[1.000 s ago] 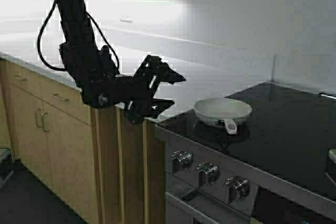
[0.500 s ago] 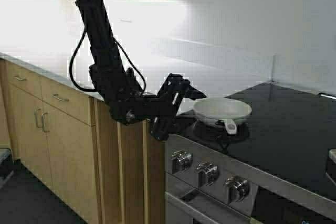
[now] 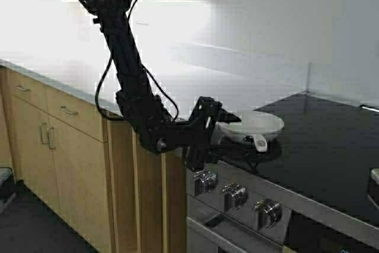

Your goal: Wash the pan

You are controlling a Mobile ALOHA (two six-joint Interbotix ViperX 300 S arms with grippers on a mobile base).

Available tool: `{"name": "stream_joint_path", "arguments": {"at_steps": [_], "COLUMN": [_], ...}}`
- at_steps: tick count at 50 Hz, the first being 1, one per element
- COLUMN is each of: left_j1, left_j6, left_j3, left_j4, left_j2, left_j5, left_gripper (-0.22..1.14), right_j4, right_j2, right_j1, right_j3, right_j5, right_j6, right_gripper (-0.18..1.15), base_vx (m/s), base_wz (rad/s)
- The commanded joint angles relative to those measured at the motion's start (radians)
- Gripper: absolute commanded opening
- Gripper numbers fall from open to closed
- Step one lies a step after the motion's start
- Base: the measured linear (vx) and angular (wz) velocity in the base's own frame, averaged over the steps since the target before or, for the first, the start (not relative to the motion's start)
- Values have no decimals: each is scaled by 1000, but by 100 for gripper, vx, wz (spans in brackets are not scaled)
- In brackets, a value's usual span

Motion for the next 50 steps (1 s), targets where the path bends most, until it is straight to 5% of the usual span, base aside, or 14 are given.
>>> {"name": "stream_joint_path", "arguments": {"at_steps": [1, 50], "left_j1": [-28, -69], "left_j6": [0, -38], "left_j3": [-54, -296], "left_j4": [3, 3], "left_j2": [-14, 80], "left_j5": [21, 172], "left_gripper": [98, 98], "right_j4": [0, 0], "right_j2": [6, 8], "right_j1": [0, 0], "right_j3": [-14, -11], "right_j5": [-3, -3], "right_j6": [2, 2], "right_gripper": [6, 6], "base_vx": [0, 0], "base_wz": [0, 0]}}
